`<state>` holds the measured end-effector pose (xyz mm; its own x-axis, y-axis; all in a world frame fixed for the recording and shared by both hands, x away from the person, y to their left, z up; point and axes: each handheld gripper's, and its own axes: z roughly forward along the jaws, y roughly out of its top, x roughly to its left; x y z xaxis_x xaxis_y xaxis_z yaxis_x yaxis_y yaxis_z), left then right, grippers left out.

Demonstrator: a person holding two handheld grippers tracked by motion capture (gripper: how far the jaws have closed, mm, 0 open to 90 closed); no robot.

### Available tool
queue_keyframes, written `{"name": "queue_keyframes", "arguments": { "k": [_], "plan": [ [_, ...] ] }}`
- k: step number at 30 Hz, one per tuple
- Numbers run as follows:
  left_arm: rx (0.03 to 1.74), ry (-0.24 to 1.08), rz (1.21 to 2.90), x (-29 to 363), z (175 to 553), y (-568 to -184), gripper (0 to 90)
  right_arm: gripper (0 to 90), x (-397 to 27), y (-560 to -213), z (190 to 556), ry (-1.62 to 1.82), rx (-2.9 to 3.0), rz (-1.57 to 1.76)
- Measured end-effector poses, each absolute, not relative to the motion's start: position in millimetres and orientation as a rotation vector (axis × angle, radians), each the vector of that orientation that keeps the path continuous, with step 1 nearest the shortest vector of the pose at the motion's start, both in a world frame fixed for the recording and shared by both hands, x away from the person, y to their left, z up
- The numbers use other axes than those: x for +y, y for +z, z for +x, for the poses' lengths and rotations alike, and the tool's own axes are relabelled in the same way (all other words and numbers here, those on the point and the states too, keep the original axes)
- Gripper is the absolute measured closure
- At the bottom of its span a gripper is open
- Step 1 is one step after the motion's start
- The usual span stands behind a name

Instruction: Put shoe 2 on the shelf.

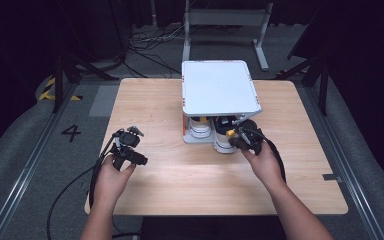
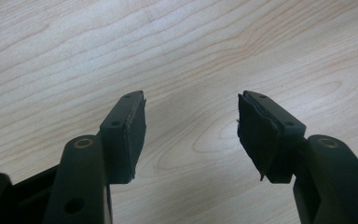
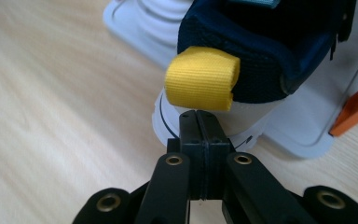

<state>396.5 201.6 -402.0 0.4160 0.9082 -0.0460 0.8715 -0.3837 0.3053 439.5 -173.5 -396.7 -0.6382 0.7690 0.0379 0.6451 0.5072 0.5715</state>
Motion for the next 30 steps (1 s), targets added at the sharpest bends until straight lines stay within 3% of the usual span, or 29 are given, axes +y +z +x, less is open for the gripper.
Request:
{"name": "queue_keyframes", "arguments": {
  "k": [13, 22, 30],
  "plan": [
    [1.608, 0.176, 2.357, 220.1, 384.8, -404.5, 42.2, 90.0, -152.2, -412.5, 472.6, 0.764, 2.372, 1.106],
    [1.596, 0.168, 2.358, 214.6, 389.5, -403.7, 42.3, 90.0, -144.7, -419.7, 471.6, 0.732, 2.321, 1.038],
    [1.571, 0.167, 2.374, 206.0, 396.7, -403.5, 42.3, 88.5, -165.2, -390.9, 448.9, 0.868, 2.341, 1.016]
  ]
}}
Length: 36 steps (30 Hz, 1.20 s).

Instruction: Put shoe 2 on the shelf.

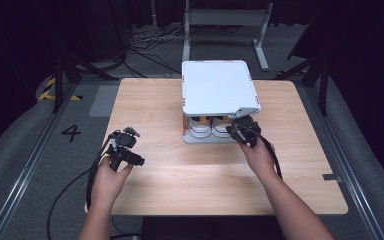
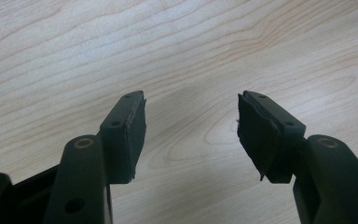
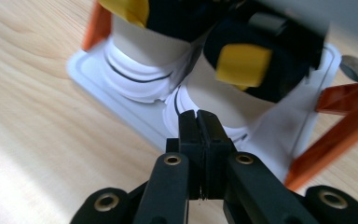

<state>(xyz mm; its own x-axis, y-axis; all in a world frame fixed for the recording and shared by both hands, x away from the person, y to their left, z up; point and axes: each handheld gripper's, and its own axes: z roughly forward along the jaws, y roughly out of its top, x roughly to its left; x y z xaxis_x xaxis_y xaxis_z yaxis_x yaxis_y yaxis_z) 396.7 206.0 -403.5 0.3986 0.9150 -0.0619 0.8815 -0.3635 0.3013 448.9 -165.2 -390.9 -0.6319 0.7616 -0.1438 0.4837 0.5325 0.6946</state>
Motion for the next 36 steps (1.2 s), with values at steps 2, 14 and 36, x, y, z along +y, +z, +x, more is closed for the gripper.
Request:
{"name": "queue_keyframes", "arguments": {
  "k": [2, 14, 36],
  "plan": [
    [1.565, 0.170, 2.377, 205.4, 396.1, -403.1, 42.2, 88.3, -175.6, -377.7, 440.2, 0.904, 2.340, 1.004],
    [1.588, 0.196, 2.339, 220.1, 385.3, -399.8, 42.0, 81.5, -256.5, -335.4, 415.6, 0.952, 2.261, 1.060],
    [1.423, 0.328, 2.338, 242.6, 387.9, -424.4, 38.3, 15.3, -397.3, -429.5, 391.5, 0.998, 2.213, 1.187]
  ]
}}
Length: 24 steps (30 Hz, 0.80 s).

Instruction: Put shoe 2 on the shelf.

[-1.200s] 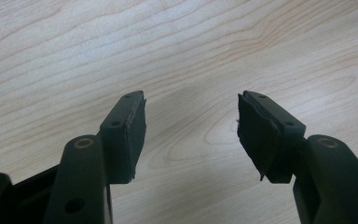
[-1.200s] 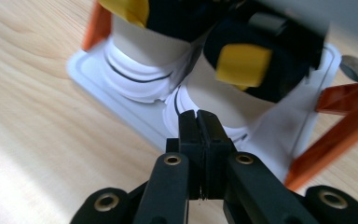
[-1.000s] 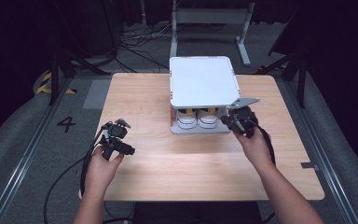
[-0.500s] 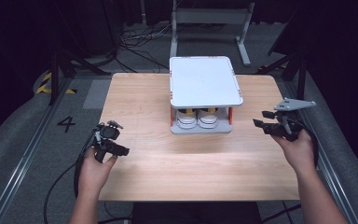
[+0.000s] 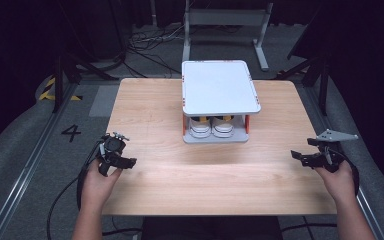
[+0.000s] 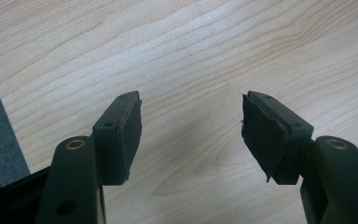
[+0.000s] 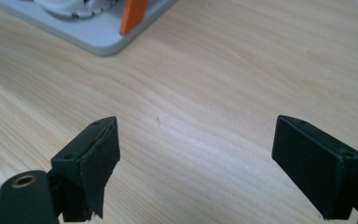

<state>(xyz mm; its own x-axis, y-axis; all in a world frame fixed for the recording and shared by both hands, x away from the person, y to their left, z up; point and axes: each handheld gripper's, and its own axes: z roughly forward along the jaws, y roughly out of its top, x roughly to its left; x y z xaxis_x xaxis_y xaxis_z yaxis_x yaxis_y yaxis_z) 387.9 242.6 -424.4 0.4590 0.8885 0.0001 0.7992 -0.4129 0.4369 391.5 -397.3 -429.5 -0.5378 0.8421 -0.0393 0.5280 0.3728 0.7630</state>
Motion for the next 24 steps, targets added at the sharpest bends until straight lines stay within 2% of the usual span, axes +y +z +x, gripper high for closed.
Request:
{"name": "queue_keyframes", "arguments": {
  "k": [5, 8, 11, 12, 17, 24],
  "plan": [
    [1.421, 0.387, 2.325, 246.4, 389.5, -436.3, 38.6, 13.0, -403.0, -453.6, 399.0, 0.883, 2.250, 1.267],
    [1.417, 0.402, 2.306, 247.3, 389.5, -439.4, 38.6, 5.4, -401.0, -461.5, 406.3, 0.823, 2.291, 1.363],
    [1.414, 0.410, 2.290, 248.0, 390.2, -441.8, 38.5, 3.4, -399.8, -464.9, 407.5, 0.840, 2.285, 1.374],
    [1.418, 0.407, 2.293, 248.1, 390.6, -443.3, 38.4, 0.0, -396.7, -470.4, 409.5, 0.849, 2.280, 1.353],
    [1.409, 0.410, 2.285, 246.9, 390.8, -447.9, 38.4, 0.0, -385.3, -475.0, 408.4, 0.873, 2.276, 1.234],
    [1.398, 0.430, 2.295, 245.9, 389.9, -448.9, 38.5, 0.0, -381.4, -483.0, 414.7, 0.873, 2.315, 1.237]
  ]
}}
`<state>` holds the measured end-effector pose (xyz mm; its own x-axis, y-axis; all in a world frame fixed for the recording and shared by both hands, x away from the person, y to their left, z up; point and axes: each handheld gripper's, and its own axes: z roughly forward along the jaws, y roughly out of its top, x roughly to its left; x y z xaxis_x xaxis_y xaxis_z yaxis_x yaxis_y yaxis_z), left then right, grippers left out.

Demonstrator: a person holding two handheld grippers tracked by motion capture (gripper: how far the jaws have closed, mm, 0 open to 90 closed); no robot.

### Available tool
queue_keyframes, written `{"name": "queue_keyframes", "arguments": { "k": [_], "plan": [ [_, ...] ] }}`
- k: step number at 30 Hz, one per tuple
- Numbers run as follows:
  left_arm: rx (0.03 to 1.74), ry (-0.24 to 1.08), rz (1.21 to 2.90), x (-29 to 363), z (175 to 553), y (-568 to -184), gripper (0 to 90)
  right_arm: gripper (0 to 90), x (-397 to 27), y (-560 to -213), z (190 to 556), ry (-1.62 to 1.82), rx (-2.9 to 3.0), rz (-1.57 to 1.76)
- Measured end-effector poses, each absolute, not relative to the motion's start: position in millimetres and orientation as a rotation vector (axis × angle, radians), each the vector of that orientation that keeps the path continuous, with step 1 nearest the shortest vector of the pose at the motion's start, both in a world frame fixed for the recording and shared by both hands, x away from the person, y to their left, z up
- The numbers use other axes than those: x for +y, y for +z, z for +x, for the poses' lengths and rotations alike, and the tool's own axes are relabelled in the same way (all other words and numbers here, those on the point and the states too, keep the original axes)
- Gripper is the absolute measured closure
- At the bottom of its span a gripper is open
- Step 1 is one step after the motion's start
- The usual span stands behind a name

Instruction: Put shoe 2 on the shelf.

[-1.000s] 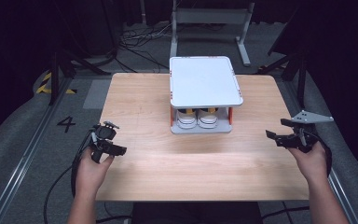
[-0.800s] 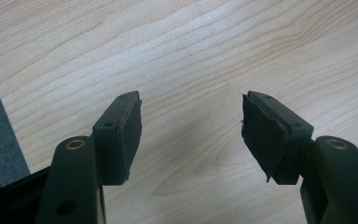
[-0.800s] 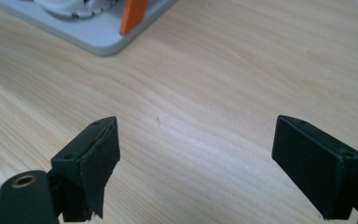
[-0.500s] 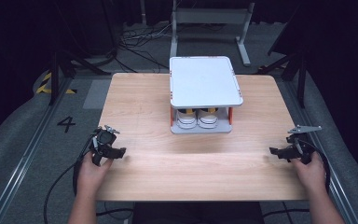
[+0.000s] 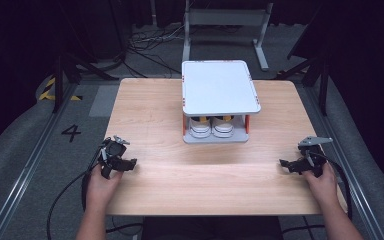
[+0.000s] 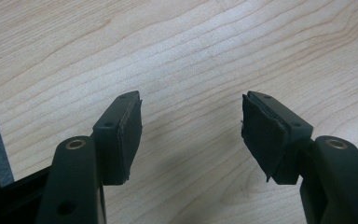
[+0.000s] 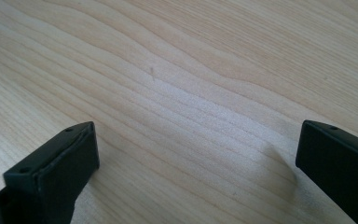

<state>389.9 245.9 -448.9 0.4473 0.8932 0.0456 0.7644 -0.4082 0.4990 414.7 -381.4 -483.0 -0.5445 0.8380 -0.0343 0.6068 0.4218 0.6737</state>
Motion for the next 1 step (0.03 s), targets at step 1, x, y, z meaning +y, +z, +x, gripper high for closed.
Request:
{"name": "queue_keyframes", "arguments": {
  "k": [1],
  "plan": [
    [1.401, 0.432, 2.291, 246.1, 389.8, -448.9, 38.5, 0.0, -381.3, -482.9, 415.0, 0.874, 2.310, 1.233]
  ]
}}
